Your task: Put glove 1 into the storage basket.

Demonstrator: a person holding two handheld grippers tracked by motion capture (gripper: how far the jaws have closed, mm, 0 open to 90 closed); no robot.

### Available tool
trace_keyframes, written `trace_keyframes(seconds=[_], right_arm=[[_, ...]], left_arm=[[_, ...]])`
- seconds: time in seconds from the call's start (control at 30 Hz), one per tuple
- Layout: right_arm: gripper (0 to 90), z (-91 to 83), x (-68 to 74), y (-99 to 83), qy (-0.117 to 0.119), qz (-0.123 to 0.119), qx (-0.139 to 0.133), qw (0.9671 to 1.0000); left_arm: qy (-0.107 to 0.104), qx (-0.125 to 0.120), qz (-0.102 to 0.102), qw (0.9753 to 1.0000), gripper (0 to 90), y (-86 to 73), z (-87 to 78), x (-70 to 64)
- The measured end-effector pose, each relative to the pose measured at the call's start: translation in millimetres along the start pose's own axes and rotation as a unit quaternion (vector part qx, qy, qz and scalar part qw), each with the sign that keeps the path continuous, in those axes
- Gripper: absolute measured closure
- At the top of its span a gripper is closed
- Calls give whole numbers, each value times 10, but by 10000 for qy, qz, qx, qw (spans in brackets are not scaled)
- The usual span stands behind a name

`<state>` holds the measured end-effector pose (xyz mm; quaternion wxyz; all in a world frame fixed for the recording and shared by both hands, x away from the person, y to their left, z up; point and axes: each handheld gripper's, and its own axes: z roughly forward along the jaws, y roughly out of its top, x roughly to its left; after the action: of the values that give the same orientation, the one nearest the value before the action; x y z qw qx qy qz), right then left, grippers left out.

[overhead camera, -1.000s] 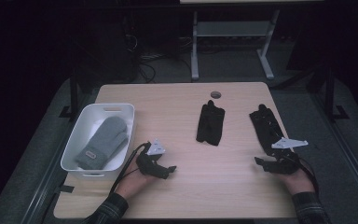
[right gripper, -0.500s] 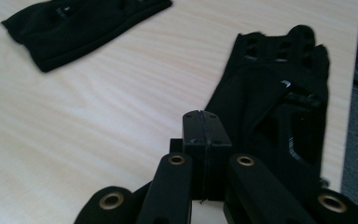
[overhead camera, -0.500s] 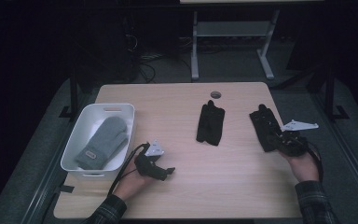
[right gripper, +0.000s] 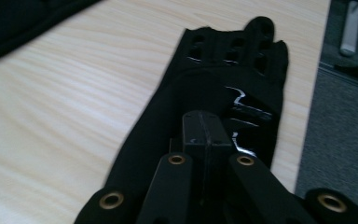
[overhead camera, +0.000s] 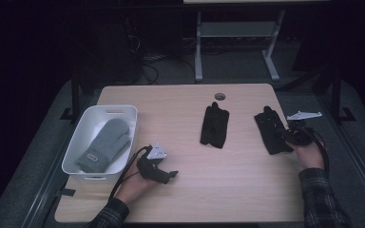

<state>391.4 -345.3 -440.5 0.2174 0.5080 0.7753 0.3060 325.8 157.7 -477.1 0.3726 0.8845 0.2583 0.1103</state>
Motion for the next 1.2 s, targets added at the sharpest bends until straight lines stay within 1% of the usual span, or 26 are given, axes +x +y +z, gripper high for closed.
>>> trace_keyframes(seconds=[0.13, 0.3, 0.4, 0.47, 0.57, 0.67, 0.73, 0.8, 0.9, 0.97, 1.07, 1.2], right_arm=[[900, 59, -75, 12, -82, 47, 34, 9999], [900, 155, -169, -7, -131, 143, 177, 9997], [900, 221, -197, -30, -166, 124, 285, 9994], [900, 258, -228, -42, -212, 155, 301, 9992], [900, 262, -265, -57, -240, 246, 258, 9991], [900, 283, -276, -83, -269, 241, 349, 9987], [900, 281, -280, -96, -248, 297, 307, 9988], [900, 277, -268, -101, -245, 283, 326, 9988], [900, 265, -222, -108, -221, 183, 341, 9990], [900, 255, -193, -116, -164, 135, 335, 9992], [900, 238, -141, -117, -104, 68, 396, 9991], [900, 215, -38, -121, 4, -95, 447, 9990]], left_arm=[[-1, 1, 1, 10000, 124, 0, 0, 0], [-2, -1, 1, 10000, 124, 0, 0, 0], [-1, 1, 2, 10000, 124, 0, 0, 1], [-3, 1, 4, 10000, 124, 0, 0, 1], [-4, -1, 3, 10000, 124, 0, 0, 1], [-2, 0, 5, 10000, 124, 0, -1, 1], [-2, 0, 4, 10000, 124, 0, -1, 1], [-3, 0, 5, 10000, 124, 0, 0, 1], [-3, 0, 4, 10000, 124, 0, 0, 1], [-4, -3, 4, 10000, 124, -1, 0, 1], [-3, 0, 5, 10000, 124, 0, 0, 1], [-7, -5, 5, 10000, 123, -1, 0, 2]])
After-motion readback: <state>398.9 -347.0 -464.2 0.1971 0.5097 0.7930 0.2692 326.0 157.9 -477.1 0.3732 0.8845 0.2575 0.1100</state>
